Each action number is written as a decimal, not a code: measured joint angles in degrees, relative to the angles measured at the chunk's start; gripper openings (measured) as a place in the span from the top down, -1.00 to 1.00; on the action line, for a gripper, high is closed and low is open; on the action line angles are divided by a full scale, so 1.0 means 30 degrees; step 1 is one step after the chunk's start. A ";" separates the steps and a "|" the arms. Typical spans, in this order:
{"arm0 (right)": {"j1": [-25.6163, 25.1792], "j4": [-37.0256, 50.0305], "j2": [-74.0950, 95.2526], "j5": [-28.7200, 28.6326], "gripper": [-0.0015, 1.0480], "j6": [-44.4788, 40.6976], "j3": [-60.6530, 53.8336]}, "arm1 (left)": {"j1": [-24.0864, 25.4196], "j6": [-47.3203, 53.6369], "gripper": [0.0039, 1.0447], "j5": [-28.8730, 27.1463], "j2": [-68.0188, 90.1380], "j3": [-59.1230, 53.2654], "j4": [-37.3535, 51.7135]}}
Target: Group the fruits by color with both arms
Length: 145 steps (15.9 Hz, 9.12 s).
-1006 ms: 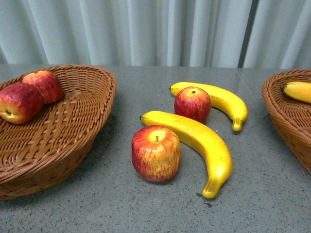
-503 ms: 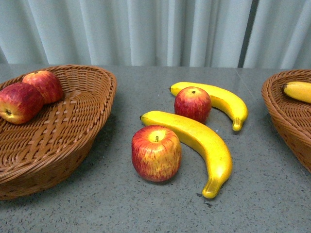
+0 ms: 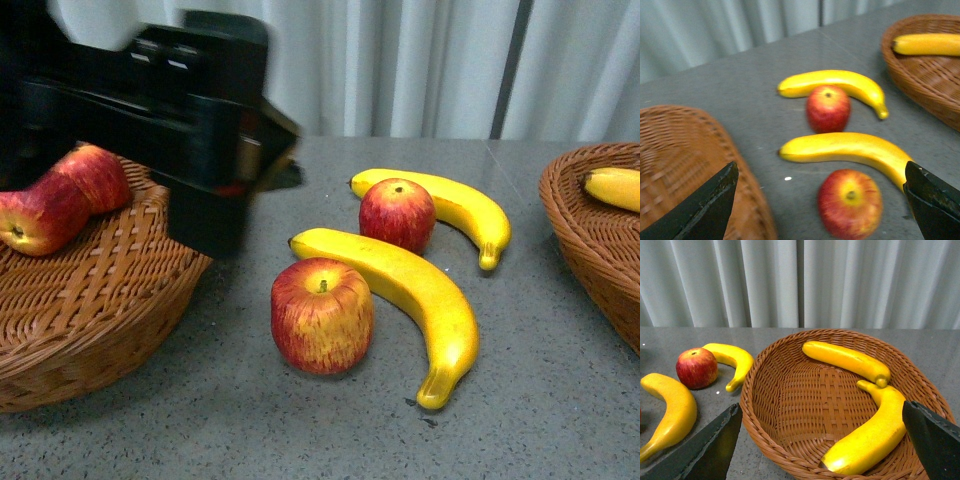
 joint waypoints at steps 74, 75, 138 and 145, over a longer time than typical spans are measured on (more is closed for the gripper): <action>0.0000 0.0000 0.0000 0.0000 -0.87 0.0000 0.0000 | 0.2885 -0.2645 -0.28 -0.2798 1.1759 1.4535 -0.4175; 0.0000 0.0000 0.0000 0.0000 -0.87 0.0000 0.0000 | 0.3563 -0.3344 -0.28 -0.3191 1.1409 1.3916 -0.4473; 0.0000 0.0000 0.0000 0.0000 -0.87 0.0000 0.0000 | 0.8633 -0.2018 0.98 -0.1035 -2.0189 -1.2451 -0.0954; 0.0000 0.0000 0.0000 -0.0007 -0.87 0.0015 0.0000 | 0.8633 -0.2055 0.62 -0.1042 -2.3227 -1.2437 -0.4284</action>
